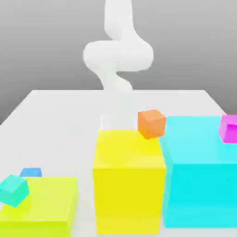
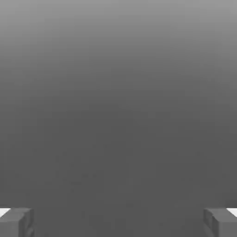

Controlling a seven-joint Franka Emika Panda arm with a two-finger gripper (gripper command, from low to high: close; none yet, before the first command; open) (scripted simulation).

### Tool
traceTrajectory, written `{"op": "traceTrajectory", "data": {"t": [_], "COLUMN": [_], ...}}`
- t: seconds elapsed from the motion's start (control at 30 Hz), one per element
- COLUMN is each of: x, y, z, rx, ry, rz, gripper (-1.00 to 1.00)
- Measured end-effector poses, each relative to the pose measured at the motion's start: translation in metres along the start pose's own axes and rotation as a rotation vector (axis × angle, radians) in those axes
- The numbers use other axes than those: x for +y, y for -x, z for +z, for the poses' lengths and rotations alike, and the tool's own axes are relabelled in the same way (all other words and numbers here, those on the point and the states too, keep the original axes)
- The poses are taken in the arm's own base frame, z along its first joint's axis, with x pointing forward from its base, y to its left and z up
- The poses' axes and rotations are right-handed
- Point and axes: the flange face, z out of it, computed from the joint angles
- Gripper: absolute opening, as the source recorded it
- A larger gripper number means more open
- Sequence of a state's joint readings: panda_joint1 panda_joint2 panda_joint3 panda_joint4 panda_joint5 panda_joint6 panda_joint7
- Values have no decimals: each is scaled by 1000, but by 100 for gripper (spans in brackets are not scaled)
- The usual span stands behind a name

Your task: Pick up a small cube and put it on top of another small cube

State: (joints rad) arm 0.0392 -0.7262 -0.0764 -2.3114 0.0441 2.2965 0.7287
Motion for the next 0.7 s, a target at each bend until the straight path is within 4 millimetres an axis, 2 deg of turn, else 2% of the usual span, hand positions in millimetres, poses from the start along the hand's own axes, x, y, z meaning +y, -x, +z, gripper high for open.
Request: {"op": "traceTrajectory", "data": {"t": [0.17, 0.33, 0.43, 0.53, 0.7], "x": [65, 143, 194, 235, 304], "y": [-30, -37, -32, -18, 9], "z": [101, 188, 230, 268, 312], "rx": [-233, -429, -525, -597, -664], "ry": [62, 112, 136, 153, 193], "rz": [52, 122, 169, 196, 233], "gripper": [0, 0, 0, 0, 0]}}
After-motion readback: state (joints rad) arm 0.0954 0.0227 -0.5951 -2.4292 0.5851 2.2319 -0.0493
